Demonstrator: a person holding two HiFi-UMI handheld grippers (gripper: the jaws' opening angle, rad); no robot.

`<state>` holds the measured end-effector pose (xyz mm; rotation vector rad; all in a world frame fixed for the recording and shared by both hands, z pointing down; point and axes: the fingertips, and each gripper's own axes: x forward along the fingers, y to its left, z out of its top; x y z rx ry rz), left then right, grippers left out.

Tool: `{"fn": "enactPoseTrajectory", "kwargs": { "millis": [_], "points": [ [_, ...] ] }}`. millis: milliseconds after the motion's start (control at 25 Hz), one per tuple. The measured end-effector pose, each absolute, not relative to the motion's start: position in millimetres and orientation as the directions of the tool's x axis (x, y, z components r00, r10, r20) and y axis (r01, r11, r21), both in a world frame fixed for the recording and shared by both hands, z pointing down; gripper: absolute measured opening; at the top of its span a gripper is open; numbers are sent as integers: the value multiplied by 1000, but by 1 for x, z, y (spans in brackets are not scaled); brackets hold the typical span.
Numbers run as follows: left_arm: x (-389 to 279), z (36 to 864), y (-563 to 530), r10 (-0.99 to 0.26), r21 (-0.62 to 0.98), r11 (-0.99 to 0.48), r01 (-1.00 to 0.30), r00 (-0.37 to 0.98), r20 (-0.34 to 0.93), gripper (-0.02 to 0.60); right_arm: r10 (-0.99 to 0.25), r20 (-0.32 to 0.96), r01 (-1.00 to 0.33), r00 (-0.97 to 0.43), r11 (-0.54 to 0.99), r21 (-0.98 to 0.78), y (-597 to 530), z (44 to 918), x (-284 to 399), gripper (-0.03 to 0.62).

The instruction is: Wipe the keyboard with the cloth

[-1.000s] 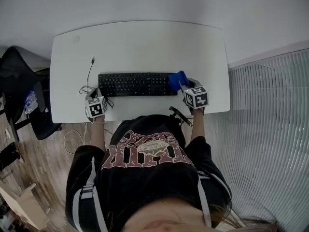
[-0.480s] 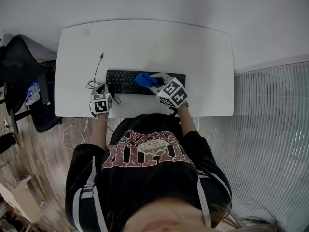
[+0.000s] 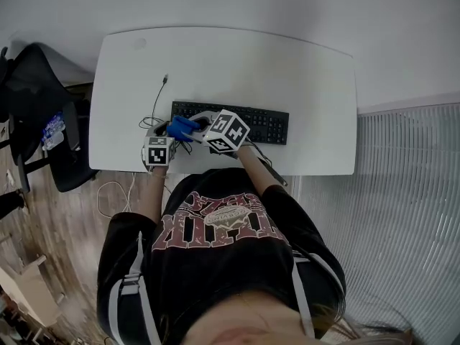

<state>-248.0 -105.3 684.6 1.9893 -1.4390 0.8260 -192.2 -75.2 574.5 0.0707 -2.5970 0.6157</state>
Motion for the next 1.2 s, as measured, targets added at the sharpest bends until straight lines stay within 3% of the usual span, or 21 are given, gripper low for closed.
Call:
{"fn": "enactPoseTrajectory", "kwargs": {
  "millis": [320, 720, 1200],
  "points": [
    [-246, 685, -103, -615, 75, -310, -948, 260, 744, 32, 0, 647, -253, -762, 920, -298, -77, 644, -209, 64],
    [-247, 683, -104, -615, 80, -331, -940, 279, 738, 32, -67, 642, -296, -764, 920, -256, -78, 647, -219, 64],
    [-246, 685, -104, -623, 61, -304, -951, 247, 743, 32, -114, 672, -320, -732, 928, -191, -87, 648, -185, 64]
  ]
}}
